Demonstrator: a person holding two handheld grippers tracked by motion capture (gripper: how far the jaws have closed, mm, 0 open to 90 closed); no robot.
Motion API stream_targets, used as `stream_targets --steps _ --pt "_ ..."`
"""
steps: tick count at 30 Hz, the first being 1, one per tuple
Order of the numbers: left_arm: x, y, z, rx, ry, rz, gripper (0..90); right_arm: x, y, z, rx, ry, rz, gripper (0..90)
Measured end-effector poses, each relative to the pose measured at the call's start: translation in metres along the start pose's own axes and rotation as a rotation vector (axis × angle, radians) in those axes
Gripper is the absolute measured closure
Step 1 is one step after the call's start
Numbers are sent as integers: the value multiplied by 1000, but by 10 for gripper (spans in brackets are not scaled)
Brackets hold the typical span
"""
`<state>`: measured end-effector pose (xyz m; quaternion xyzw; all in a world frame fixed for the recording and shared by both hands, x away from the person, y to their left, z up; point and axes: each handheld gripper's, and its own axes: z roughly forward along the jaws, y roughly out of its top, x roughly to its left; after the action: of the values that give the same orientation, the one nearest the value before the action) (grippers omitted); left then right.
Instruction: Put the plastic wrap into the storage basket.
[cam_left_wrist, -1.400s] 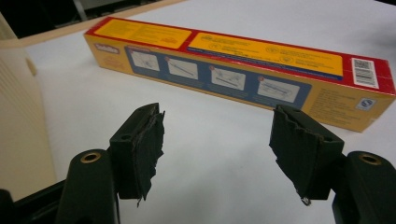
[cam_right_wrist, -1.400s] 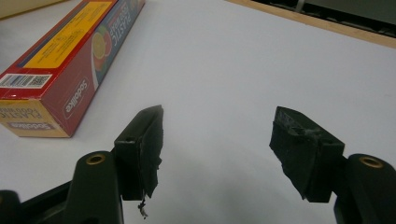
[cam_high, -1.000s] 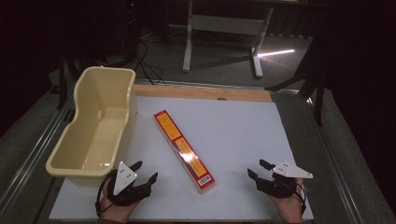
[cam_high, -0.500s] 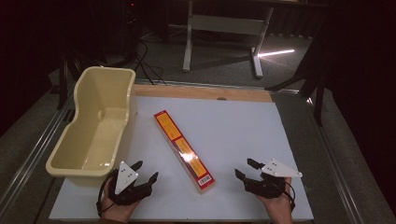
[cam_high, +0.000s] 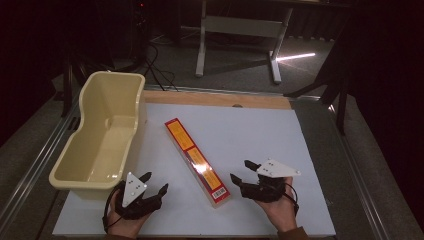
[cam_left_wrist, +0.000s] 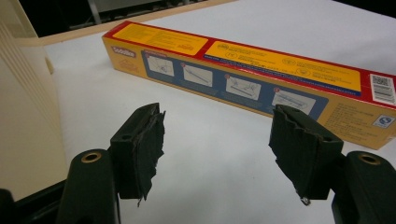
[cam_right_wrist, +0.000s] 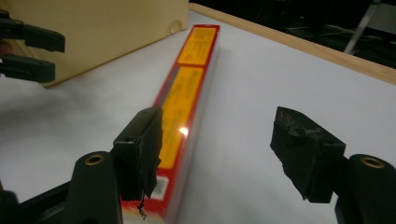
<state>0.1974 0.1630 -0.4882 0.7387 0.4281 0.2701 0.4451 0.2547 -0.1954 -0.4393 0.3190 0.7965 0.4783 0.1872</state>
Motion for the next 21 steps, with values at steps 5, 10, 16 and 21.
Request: stream_targets --steps 5,10,16,21 --pt "-1 0 0 -2 -3 2 346 7 14 11 6 3 -15 330" --pt "-1 1 -1 -10 0 -1 346 9 23 24 21 21 -22 322" --pt "-1 1 -1 -10 -5 0 346 15 33 43 45 37 -46 315" --pt "-3 1 -1 -20 5 9 347 19 43 56 56 48 -68 296"
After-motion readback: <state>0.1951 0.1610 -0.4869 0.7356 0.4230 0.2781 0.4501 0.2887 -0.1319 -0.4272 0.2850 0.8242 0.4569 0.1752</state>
